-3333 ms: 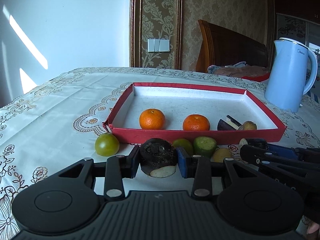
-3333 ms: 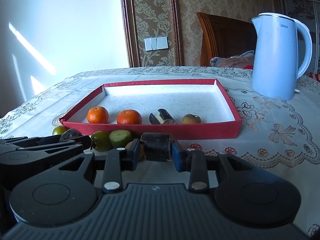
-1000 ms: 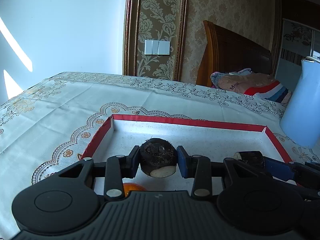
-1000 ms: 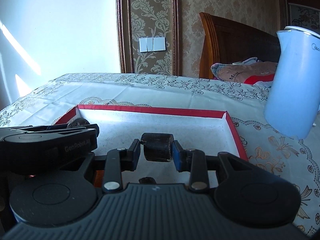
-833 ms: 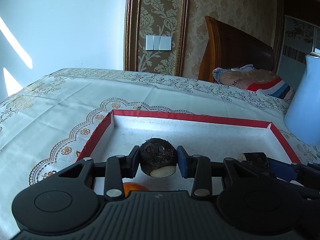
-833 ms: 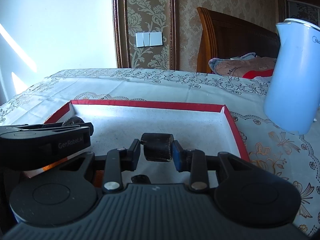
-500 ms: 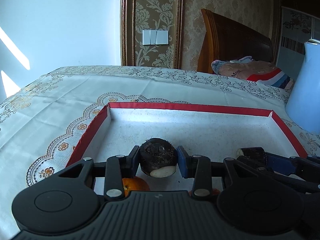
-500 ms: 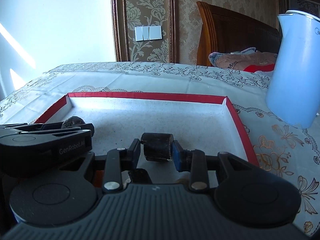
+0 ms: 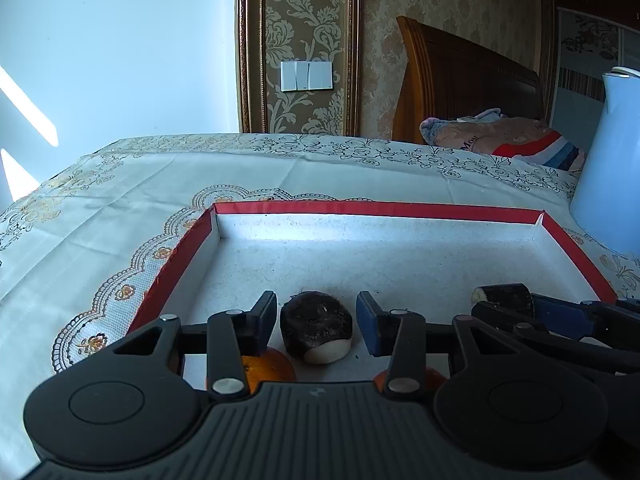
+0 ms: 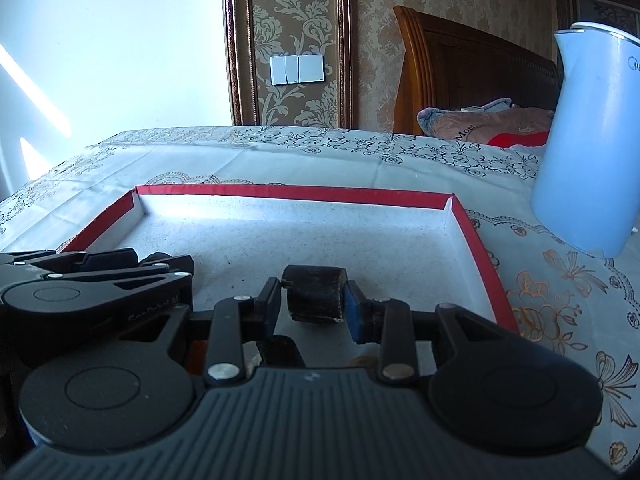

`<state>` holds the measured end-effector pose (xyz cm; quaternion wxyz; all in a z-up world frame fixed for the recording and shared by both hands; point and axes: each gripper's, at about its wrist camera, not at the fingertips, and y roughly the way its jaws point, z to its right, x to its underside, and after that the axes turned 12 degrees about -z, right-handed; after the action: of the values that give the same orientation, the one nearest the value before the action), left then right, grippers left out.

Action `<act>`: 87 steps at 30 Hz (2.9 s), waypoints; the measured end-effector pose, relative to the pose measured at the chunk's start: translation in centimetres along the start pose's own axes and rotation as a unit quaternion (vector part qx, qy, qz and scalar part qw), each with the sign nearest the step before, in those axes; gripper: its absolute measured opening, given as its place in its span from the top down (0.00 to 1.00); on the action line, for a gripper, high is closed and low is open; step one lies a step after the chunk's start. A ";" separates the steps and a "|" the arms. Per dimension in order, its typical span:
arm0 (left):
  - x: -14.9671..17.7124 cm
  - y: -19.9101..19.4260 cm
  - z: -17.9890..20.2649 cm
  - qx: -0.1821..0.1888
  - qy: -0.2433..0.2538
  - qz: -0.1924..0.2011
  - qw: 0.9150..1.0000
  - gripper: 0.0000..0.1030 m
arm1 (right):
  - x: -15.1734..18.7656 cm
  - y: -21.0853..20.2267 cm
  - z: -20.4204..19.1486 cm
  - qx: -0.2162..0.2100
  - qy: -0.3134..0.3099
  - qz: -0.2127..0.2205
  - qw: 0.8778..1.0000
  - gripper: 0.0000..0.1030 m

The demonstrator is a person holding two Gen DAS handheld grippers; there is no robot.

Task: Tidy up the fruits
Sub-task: 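Lower and open left tool on the dark fruit while right tool releases the cylinder, then move left tool to the green tomato while right tool approaches a brown kiwi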

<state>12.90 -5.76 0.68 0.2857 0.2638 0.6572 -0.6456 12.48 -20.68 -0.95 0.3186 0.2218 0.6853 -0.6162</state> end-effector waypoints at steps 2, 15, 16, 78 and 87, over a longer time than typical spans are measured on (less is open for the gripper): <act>0.1 -0.2 -0.1 -0.001 -0.003 0.005 1.000 0.58 | 0.0 -0.1 0.1 -0.001 0.001 0.000 1.000 0.68; 0.6 -2.8 -0.6 -0.004 -0.010 0.045 0.999 0.44 | 0.4 -1.0 0.4 -0.004 0.011 0.008 1.000 0.68; 0.6 -3.1 -0.6 -0.005 -0.010 0.049 0.999 0.44 | 0.4 -1.1 0.5 -0.004 0.012 0.008 1.000 0.68; 10.7 -11.4 -6.3 0.028 0.009 0.040 0.999 0.23 | 7.4 -6.2 -3.5 -0.061 -0.073 -0.050 0.994 0.75; 9.6 -9.9 -4.0 0.032 0.062 0.028 0.997 0.23 | 7.8 -7.6 -2.2 -0.062 -0.053 -0.030 0.996 0.75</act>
<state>-1.06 -2.22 0.73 0.2540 0.3305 0.6448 -0.6407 1.40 -20.24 -1.09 0.3496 0.1480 0.7104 -0.5926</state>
